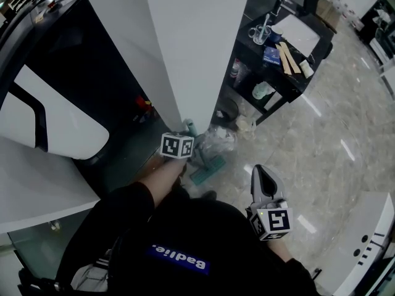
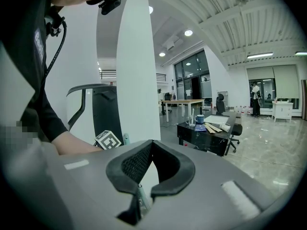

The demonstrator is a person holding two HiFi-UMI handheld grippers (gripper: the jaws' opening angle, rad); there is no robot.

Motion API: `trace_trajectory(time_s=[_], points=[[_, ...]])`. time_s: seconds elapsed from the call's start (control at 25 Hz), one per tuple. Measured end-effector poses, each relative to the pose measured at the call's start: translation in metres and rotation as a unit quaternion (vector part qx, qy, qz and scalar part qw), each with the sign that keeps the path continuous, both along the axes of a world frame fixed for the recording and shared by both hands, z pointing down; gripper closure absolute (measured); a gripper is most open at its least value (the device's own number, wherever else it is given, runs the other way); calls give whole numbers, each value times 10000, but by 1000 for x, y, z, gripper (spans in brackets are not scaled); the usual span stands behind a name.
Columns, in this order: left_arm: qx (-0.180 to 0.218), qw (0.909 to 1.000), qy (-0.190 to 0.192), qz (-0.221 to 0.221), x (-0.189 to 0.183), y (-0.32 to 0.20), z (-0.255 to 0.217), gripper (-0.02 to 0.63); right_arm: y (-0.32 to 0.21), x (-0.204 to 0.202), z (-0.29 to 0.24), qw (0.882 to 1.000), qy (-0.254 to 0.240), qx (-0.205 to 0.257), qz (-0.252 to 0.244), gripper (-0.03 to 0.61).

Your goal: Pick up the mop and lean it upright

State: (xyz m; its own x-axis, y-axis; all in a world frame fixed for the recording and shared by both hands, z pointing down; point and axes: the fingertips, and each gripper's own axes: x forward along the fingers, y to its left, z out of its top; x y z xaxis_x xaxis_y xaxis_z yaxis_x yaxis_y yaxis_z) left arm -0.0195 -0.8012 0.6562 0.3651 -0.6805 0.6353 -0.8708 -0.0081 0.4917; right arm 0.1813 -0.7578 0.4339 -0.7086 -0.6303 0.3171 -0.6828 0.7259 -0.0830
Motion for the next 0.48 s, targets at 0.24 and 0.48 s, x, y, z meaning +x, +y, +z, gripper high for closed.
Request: trace_trajectory(time_s=[0.24, 0.48], points=[[-155, 9999, 5, 56, 2, 4, 1, 400, 5, 4, -1, 10000, -41, 23, 28, 572], [-357, 9993, 39, 86, 5, 6, 9, 386, 11, 10, 1, 9999, -93, -20, 63, 572]])
